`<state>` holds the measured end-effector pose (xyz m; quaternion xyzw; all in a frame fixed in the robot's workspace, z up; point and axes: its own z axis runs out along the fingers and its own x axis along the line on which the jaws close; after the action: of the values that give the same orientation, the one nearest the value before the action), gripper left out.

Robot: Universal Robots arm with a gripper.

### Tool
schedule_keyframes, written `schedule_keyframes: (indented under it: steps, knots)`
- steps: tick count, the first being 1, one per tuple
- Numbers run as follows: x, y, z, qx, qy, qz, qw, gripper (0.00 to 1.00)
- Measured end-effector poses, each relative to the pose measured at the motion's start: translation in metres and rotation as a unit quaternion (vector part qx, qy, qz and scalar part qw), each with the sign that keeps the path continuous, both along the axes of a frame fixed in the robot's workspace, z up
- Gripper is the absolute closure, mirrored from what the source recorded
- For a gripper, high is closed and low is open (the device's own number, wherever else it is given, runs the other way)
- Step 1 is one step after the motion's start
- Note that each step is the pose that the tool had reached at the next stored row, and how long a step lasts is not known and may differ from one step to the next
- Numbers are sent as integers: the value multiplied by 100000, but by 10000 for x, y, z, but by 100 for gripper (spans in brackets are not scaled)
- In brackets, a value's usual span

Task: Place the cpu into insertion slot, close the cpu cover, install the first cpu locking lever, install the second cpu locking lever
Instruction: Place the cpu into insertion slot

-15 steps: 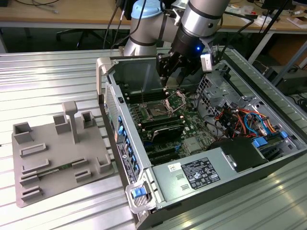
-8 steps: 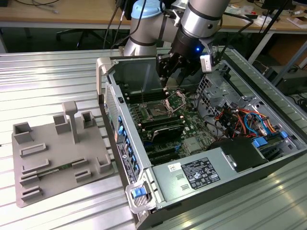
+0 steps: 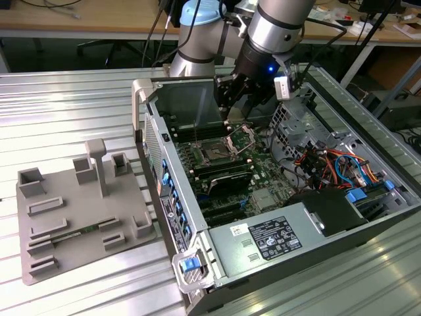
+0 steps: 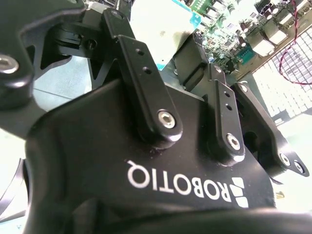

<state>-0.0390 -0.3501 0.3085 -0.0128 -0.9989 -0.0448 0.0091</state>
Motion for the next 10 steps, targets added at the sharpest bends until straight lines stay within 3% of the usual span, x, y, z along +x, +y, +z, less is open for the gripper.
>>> schedule_keyframes:
  steps: [10]
  knots:
    - [0, 0, -25, 1, 3, -1, 100000, 45]
